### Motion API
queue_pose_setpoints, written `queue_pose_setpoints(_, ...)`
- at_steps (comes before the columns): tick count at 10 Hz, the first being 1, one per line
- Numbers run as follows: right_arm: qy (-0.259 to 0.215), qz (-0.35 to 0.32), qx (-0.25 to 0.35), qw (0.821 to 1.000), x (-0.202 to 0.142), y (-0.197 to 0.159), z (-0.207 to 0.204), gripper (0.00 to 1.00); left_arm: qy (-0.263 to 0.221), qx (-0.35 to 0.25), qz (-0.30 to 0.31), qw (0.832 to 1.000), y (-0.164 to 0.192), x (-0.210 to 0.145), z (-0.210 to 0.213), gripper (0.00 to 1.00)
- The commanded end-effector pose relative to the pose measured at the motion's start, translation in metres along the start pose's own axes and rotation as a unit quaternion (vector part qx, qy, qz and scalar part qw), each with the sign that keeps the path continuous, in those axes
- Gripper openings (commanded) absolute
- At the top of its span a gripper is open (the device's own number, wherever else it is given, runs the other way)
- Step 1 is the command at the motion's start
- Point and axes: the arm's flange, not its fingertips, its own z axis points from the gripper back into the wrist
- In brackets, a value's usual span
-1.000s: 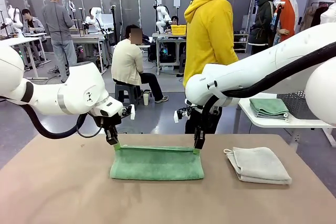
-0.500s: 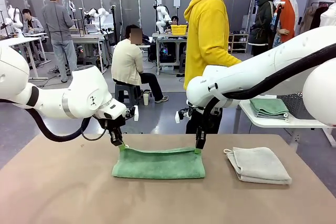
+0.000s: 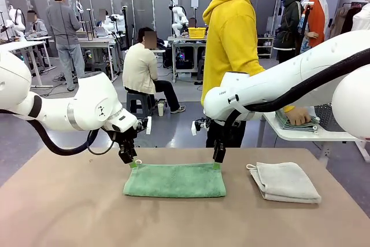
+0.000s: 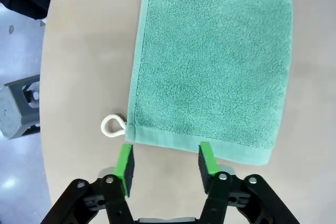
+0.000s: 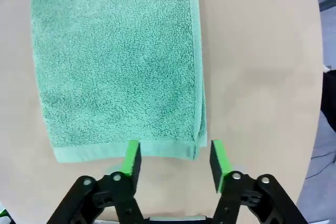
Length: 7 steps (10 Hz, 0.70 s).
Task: Fold the towels and place them in the basket.
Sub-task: When a person lays out a Towel with hook on the table, fold it in half twice.
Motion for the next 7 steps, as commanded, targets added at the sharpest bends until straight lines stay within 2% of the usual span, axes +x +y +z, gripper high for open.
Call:
queue_pose_setpoints(1, 0.0, 0.017, -0.012, 1.0, -0.003, 0.007, 0.006, 1.0, -0.005, 0.015, -0.023, 1.0, -0.004, -0.006, 0.011, 1.0)
queue_pose_setpoints(2, -0.001, 0.02, -0.012, 1.0, -0.003, 0.009, 0.008, 1.0, -0.004, 0.016, -0.024, 1.0, -0.005, -0.005, 0.013, 0.87)
queue_pose_setpoints(3, -0.003, 0.024, -0.013, 1.0, -0.002, 0.01, 0.01, 1.0, -0.003, 0.014, -0.025, 1.0, -0.006, -0.005, 0.014, 0.97)
queue_pose_setpoints(4, -0.009, 0.024, -0.01, 1.0, -0.002, 0.011, 0.011, 1.0, -0.002, 0.01, -0.021, 1.0, -0.007, -0.005, 0.014, 1.0)
queue_pose_setpoints(6, -0.044, 0.024, 0.022, 0.998, -0.008, 0.014, 0.023, 1.0, -0.036, -0.008, -0.011, 0.999, -0.014, -0.007, 0.023, 1.0)
queue_pose_setpoints(7, -0.087, 0.036, 0.051, 0.994, -0.016, 0.015, 0.034, 1.0, -0.057, -0.024, -0.008, 0.998, -0.017, -0.01, 0.03, 1.0)
